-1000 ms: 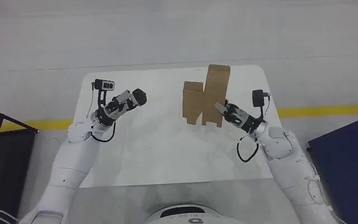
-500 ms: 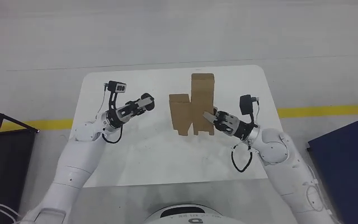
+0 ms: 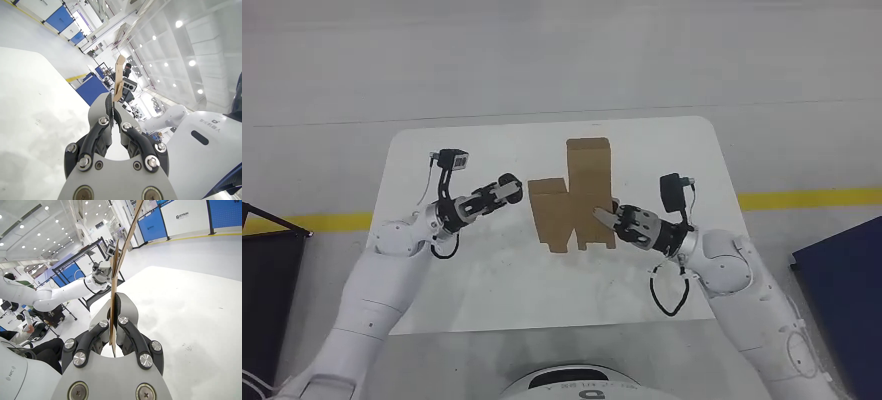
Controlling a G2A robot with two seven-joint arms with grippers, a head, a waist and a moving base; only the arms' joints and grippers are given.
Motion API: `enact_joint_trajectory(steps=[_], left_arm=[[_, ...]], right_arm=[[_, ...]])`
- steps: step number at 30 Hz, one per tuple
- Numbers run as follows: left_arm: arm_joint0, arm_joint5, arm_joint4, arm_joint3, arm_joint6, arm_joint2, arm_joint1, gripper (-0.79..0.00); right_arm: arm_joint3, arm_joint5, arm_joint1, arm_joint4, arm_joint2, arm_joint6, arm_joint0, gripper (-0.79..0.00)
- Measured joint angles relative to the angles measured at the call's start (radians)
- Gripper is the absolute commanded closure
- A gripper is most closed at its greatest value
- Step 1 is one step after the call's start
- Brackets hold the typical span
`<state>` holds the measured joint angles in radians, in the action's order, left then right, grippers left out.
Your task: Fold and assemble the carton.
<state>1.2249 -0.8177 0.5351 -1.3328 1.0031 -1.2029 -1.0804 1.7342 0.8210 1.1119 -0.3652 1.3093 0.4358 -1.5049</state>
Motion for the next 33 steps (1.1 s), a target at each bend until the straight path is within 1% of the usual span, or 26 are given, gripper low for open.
enact_joint_trajectory(steps=[6,10,13,23,33], left_arm=[[0.012,-0.077,-0.112,-0.031,-0.077,0.041,0.027,0.0],[0.01,-0.153,-0.191,-0.026,-0.152,0.075,0.051,0.0],[0.002,-0.195,-0.21,-0.016,-0.195,0.098,0.065,0.0],[0.001,-0.195,-0.182,-0.044,-0.195,0.107,0.086,0.0],[-0.007,-0.195,-0.202,-0.051,-0.195,0.111,0.09,0.0]], right_arm=[[-0.019,0.029,-0.005,0.098,0.0,0.007,0.006,0.0],[-0.027,0.029,-0.008,0.132,-0.001,0.019,0.011,0.0],[-0.029,0.03,-0.01,0.144,-0.005,0.024,0.015,0.0],[-0.041,0.017,-0.011,0.149,-0.027,0.023,0.028,0.0],[-0.05,0.007,-0.012,0.144,-0.045,0.019,0.04,0.0]])
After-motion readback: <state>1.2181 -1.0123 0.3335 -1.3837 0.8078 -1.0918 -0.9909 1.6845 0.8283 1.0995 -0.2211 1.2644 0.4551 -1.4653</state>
